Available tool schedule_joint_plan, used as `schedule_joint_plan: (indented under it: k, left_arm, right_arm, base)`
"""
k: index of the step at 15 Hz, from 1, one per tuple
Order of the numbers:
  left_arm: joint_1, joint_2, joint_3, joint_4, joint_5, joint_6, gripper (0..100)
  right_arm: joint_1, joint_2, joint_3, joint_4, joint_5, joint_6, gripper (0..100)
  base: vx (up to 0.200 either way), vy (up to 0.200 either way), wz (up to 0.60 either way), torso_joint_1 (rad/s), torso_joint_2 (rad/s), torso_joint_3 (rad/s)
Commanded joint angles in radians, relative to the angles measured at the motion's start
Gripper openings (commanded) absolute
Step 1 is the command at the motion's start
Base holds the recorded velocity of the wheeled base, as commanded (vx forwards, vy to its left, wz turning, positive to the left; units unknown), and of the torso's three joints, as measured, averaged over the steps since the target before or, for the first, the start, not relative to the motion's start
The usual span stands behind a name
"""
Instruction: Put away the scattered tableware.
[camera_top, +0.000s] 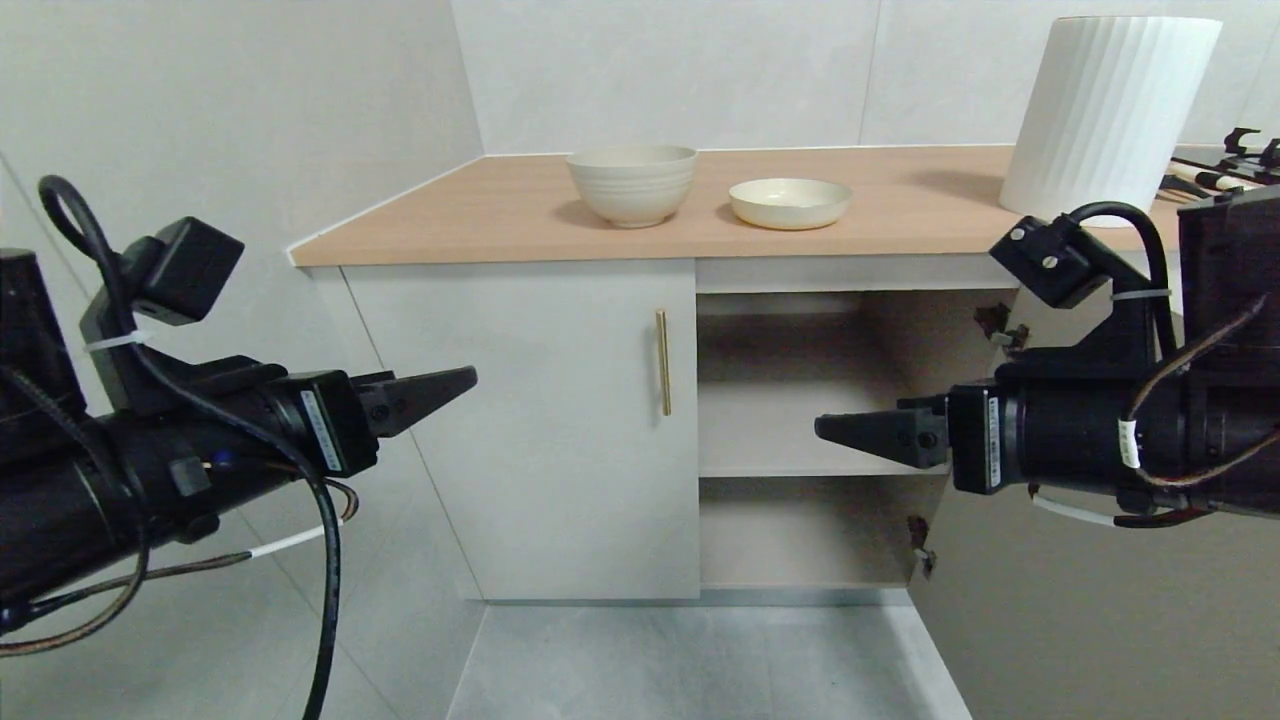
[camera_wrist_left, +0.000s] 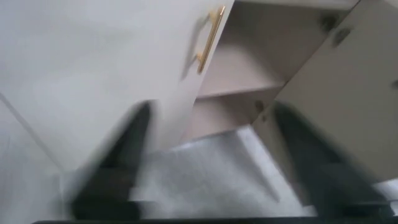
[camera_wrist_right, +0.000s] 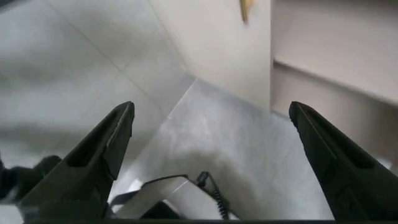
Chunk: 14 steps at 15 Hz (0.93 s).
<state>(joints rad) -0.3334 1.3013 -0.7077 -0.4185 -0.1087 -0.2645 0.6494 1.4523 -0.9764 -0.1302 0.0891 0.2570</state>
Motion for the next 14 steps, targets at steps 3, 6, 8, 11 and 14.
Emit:
schedule_joint_plan:
  k: [3,6,8,11,14]
  left_arm:
    - [0.004,-0.034,-0.006,-0.002,0.000,-0.001,100]
    - [0.004,-0.037,-0.004,0.000,0.000,0.001,100]
    - [0.004,-0.040,-0.004,0.006,0.001,0.001,100]
    - [0.004,-0.051,-0.009,0.030,0.001,0.001,100]
    - [0.004,-0.051,-0.009,0.037,0.001,0.001,100]
  right_arm:
    - [-0.005,-0.007,-0.010,0.043,-0.025,0.021,100]
    - [-0.005,-0.053,-0.042,0.130,-0.019,0.021,100]
    - [-0.005,-0.073,-0.042,0.132,-0.020,0.022,100]
    - [-0.002,-0.079,-0.038,0.132,-0.023,0.021,100]
    - [-0.002,-0.079,-0.038,0.133,-0.025,0.021,100]
  base:
    - [0.000,0.000,0.00,0.000,0.00,0.000]
    - [0.000,0.000,0.00,0.000,0.00,0.000]
    - [0.000,0.000,0.00,0.000,0.00,0.000]
    - [0.067,0.000,0.00,0.001,0.00,0.004]
    - [0.200,0.000,0.00,-0.001,0.00,0.006]
